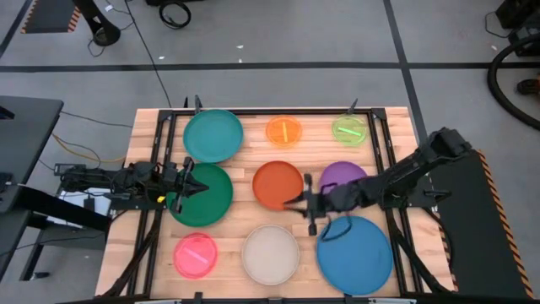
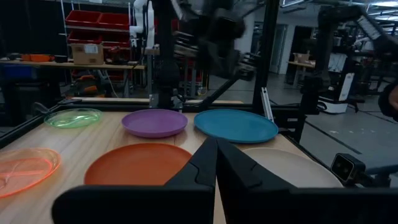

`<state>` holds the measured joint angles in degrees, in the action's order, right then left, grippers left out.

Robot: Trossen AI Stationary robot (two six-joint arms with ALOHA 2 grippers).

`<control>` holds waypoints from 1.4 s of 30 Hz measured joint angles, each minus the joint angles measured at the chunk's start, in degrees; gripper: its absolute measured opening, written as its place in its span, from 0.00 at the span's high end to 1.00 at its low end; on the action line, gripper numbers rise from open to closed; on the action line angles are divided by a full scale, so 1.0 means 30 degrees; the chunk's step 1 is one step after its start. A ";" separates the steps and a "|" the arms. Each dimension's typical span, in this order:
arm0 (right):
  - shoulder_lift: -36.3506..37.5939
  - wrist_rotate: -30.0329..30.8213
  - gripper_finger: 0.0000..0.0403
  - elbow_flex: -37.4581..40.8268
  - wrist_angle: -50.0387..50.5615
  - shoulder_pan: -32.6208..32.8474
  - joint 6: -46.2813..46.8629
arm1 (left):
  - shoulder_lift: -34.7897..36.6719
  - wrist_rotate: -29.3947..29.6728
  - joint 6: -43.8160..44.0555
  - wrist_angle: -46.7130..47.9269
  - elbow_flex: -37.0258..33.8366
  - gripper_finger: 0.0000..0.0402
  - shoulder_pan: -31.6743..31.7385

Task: Stack plastic plates
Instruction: Stack the light brown plate on top of the orange plate

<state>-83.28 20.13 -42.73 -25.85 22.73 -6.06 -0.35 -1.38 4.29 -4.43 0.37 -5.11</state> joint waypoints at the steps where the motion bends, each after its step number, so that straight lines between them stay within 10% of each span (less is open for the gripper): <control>1: -0.0523 -0.0322 0.79 -0.0759 0.0822 0.0281 0.0369 | 0.0004 0.0006 -0.0007 0.0000 0.0003 0.97 0.0003; 16: -0.6916 -0.2191 0.47 -0.7435 0.7864 0.5022 0.3436 | 0.0004 0.0001 0.0000 -0.0047 0.0003 0.97 0.0003; 28: -1.1077 -0.3159 0.45 -1.4292 1.5512 0.5773 0.4005 | -0.0003 0.0006 0.0000 -0.0007 0.0001 0.97 -0.0002; 42: -1.2201 -0.3484 0.47 -1.4270 1.6789 0.5999 0.0127 | -0.0001 0.0006 -0.0001 -0.0093 0.0003 0.97 0.0003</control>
<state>-119.88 9.68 -85.54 24.52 40.73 -5.68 -0.35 -1.37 4.29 -4.71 0.38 -5.10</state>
